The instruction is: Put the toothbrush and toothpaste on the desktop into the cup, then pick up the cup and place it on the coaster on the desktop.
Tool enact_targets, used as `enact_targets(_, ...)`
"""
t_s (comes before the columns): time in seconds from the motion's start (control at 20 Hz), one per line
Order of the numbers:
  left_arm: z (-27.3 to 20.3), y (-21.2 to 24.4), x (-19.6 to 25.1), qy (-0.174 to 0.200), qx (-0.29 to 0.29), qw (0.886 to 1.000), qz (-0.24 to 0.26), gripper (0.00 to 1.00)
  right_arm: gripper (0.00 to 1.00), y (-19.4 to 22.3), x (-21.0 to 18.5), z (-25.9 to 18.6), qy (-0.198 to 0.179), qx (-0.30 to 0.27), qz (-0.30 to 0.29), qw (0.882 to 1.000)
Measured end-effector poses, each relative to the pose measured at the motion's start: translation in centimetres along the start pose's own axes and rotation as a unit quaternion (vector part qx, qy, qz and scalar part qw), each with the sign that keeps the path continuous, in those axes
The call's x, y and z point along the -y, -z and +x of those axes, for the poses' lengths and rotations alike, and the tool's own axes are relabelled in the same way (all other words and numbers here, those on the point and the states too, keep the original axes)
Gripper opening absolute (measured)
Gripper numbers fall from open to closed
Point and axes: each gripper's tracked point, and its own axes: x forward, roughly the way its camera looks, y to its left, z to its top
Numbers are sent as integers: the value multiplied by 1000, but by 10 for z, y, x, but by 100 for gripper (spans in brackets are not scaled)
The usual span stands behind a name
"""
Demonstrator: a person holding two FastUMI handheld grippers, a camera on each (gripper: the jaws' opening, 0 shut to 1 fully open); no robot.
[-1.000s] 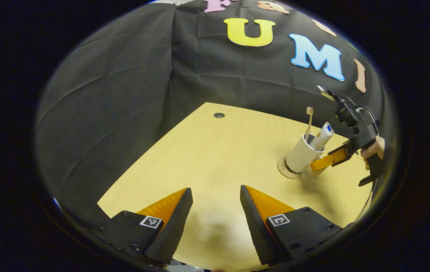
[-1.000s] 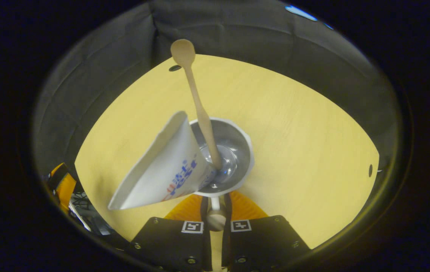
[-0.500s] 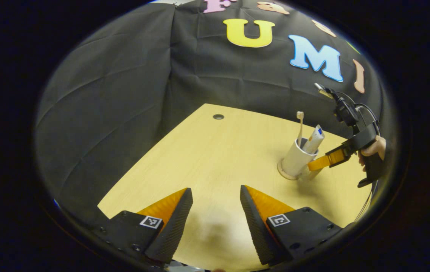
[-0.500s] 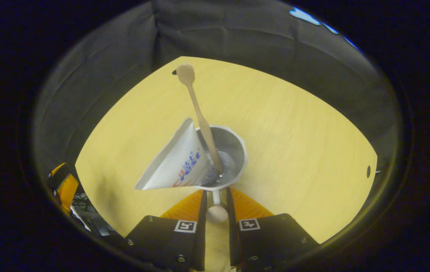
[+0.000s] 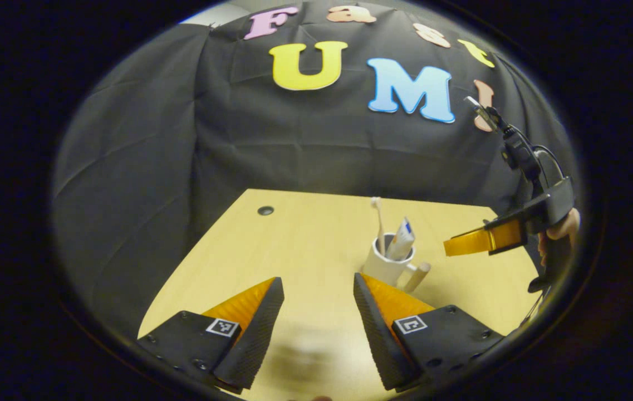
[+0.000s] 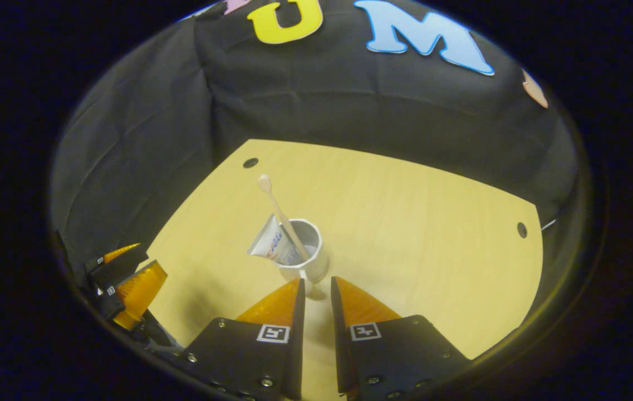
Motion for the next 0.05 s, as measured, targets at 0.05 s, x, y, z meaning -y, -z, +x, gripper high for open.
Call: enact_targets(0.05, 3, -5, 4, 10, 11, 1000, 4, 86, 25, -4, 5, -12, 10, 19, 10, 1000)
